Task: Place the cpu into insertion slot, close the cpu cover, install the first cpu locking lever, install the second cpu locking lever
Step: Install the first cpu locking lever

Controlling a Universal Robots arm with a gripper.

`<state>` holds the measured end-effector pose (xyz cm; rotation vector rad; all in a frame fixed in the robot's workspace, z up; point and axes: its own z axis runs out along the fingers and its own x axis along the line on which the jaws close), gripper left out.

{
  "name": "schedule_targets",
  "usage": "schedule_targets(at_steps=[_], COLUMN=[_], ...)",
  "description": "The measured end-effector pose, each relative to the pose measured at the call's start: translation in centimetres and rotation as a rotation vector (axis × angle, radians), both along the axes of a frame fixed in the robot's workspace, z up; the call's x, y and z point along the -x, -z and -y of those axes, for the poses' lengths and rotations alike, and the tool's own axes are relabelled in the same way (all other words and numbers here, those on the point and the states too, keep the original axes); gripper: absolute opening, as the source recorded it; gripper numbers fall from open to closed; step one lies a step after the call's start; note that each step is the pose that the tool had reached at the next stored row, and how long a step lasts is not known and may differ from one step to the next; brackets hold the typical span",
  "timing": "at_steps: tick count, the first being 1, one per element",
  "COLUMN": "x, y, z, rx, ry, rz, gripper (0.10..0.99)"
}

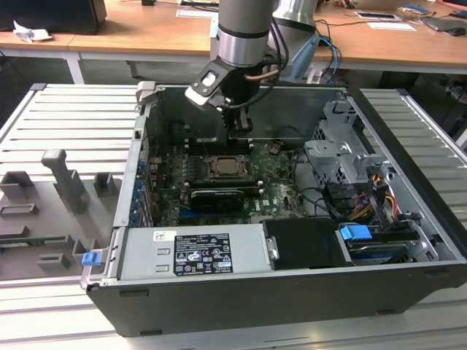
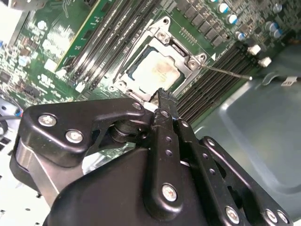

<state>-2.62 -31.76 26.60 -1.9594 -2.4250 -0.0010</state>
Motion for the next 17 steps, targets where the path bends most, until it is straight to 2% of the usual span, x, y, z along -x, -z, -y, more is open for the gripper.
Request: schedule_targets(at_steps=[9, 11, 16, 17], x=[0.06, 0.06, 0.06, 0.06], y=[0.06, 0.06, 0.06, 0.07], z=[0.00, 0.00, 0.00, 0.00], rx=[0.000, 0.000, 0.000, 0.000], ry=[-0.178, -0.260, -0.381, -0.421], rz=[0.0001, 0.0000, 0.0001, 0.0001], gripper=[0.106, 0.106, 0.106, 0.106])
